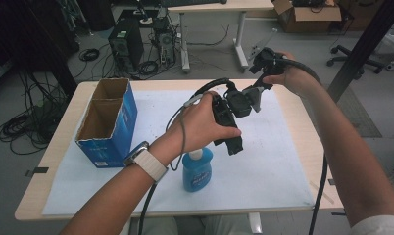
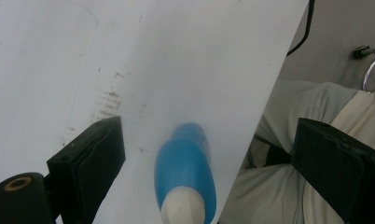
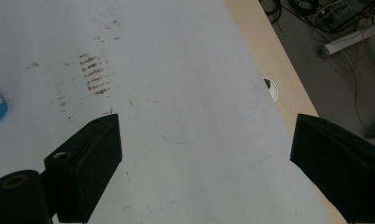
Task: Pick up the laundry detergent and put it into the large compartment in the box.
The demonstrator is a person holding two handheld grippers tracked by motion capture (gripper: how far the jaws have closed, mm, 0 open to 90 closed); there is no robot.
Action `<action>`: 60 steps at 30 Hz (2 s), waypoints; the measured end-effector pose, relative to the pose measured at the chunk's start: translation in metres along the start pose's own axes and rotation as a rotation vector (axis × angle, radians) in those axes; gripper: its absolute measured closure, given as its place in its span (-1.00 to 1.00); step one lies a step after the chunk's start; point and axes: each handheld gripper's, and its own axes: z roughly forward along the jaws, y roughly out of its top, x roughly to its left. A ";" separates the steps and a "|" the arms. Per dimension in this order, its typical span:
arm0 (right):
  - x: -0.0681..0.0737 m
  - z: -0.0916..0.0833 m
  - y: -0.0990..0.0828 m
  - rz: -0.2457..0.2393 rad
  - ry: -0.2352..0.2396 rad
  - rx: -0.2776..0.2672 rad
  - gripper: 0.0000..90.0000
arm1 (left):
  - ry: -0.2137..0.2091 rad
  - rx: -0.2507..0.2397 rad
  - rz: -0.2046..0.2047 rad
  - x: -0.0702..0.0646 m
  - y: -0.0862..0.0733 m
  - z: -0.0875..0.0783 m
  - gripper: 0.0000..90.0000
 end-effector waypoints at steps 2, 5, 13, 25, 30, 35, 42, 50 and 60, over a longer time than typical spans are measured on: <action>0.000 -0.001 -0.001 0.003 0.000 -0.003 -0.81 | -0.007 0.004 -0.004 0.000 -0.001 -0.002 -0.79; 0.000 -0.003 -0.002 0.004 -0.004 0.000 -0.81 | -0.028 0.009 -0.027 0.001 -0.002 -0.005 -0.87; 0.001 -0.006 -0.005 0.003 -0.008 0.004 -0.81 | -0.023 0.039 -0.052 0.002 -0.009 -0.011 -0.90; 0.003 -0.006 -0.005 0.004 -0.005 -0.001 -0.80 | -0.015 0.074 -0.071 -0.001 -0.023 -0.015 -0.87; 0.003 -0.006 -0.005 0.006 -0.006 -0.003 -0.80 | -0.018 0.083 -0.078 -0.002 -0.027 -0.014 -0.85; 0.004 -0.007 -0.005 0.005 -0.009 0.003 -0.80 | -0.029 0.080 -0.085 -0.002 -0.032 -0.012 -0.85; 0.005 -0.005 -0.003 0.003 -0.007 -0.002 -0.80 | -0.036 0.087 -0.091 -0.003 -0.038 -0.006 -0.86; 0.007 -0.004 -0.001 -0.003 -0.005 0.003 -0.80 | -0.014 0.107 -0.120 -0.001 -0.043 0.003 -0.85; 0.008 -0.001 0.001 -0.007 0.000 -0.001 -0.80 | -0.002 0.119 -0.201 0.006 -0.046 0.012 -0.84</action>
